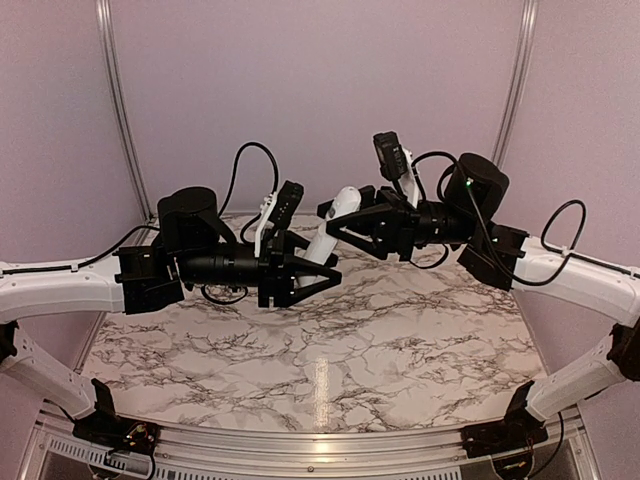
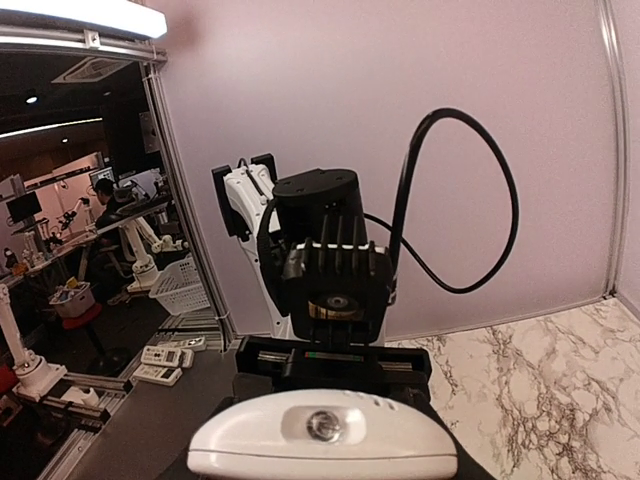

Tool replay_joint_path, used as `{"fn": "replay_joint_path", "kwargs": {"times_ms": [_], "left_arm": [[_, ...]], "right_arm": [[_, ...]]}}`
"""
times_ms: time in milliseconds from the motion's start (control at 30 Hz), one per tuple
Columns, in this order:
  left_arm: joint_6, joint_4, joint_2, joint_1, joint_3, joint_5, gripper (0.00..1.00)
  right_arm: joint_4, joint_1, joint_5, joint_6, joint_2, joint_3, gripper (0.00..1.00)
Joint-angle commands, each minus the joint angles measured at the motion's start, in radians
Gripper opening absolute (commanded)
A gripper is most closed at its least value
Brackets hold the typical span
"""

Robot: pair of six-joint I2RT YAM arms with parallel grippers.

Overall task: Load the batteries into the remote control
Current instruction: Pass from the left arm to the right, then place the remote control at the center of the board.

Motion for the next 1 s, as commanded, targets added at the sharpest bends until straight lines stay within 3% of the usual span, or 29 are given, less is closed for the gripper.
{"fn": "replay_joint_path", "kwargs": {"times_ms": [0, 167, 200, 367, 433, 667, 967], "left_arm": [[0.027, 0.016, -0.023, 0.009, -0.018, -0.022, 0.43], [0.033, -0.042, -0.057, 0.019, -0.027, -0.068, 0.94], [0.036, -0.057, -0.068, 0.024, -0.031, -0.072, 0.98], [0.04, -0.106, -0.144, 0.042, -0.077, -0.125, 0.99], [0.022, -0.119, -0.172, 0.052, -0.107, -0.163, 0.99], [-0.131, -0.21, -0.199, 0.128, -0.145, -0.344, 0.99], [-0.289, -0.302, -0.204, 0.295, -0.195, -0.516, 0.99]], "right_arm": [[0.023, 0.006, -0.027, 0.046, -0.002, 0.031, 0.32], [-0.003, -0.024, -0.028, 0.048, -0.01, 0.028, 0.25], [-0.012, -0.039, -0.03, 0.05, -0.012, 0.025, 0.25], [-0.116, -0.135, -0.022, 0.03, -0.03, 0.016, 0.22], [-0.236, -0.152, 0.02, -0.036, -0.027, 0.038, 0.22], [-0.685, -0.156, 0.231, -0.222, 0.07, 0.165, 0.21], [-1.001, -0.124, 0.437, -0.308, 0.267, 0.311, 0.21]]}}
